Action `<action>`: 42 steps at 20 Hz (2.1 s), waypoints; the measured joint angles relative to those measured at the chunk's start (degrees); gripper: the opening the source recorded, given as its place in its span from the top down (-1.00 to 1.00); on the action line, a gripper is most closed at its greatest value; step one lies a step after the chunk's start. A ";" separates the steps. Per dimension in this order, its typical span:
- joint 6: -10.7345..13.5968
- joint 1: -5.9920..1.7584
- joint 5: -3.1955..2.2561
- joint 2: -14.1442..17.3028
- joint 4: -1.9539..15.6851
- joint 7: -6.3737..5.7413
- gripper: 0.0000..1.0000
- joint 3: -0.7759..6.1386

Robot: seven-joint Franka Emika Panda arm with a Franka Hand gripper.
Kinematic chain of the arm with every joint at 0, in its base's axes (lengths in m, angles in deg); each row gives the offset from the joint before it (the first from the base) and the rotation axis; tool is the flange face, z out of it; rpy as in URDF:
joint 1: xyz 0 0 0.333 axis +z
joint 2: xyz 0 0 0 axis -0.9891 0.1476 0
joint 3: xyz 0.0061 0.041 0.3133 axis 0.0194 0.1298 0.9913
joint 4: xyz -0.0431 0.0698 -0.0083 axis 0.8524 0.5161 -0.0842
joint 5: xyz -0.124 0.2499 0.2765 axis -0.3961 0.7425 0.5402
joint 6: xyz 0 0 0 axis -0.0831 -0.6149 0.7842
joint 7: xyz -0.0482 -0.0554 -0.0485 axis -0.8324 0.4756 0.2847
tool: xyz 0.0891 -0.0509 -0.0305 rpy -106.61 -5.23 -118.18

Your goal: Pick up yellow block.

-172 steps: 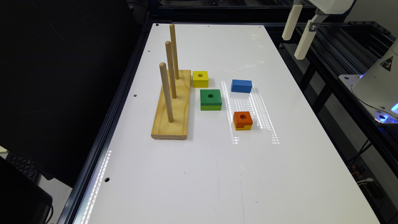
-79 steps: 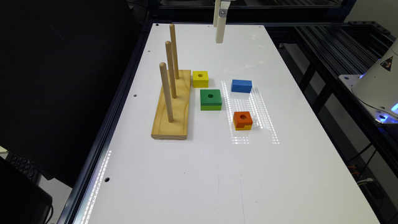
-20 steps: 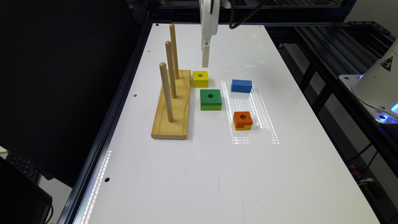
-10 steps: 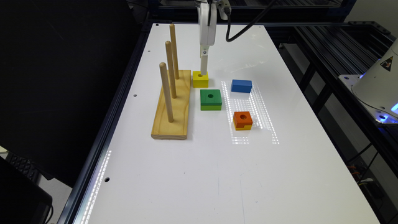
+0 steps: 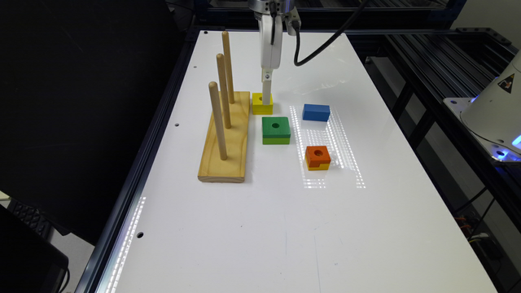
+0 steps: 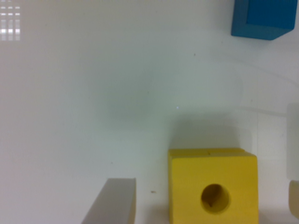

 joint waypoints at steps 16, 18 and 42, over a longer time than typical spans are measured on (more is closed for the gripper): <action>-0.17 0.01 0.00 2.31 2.45 0.00 -1.00 0.16; -0.78 0.01 0.00 3.30 2.50 0.00 -1.00 0.16; -4.19 0.12 -0.37 7.26 3.31 -0.36 -1.00 0.16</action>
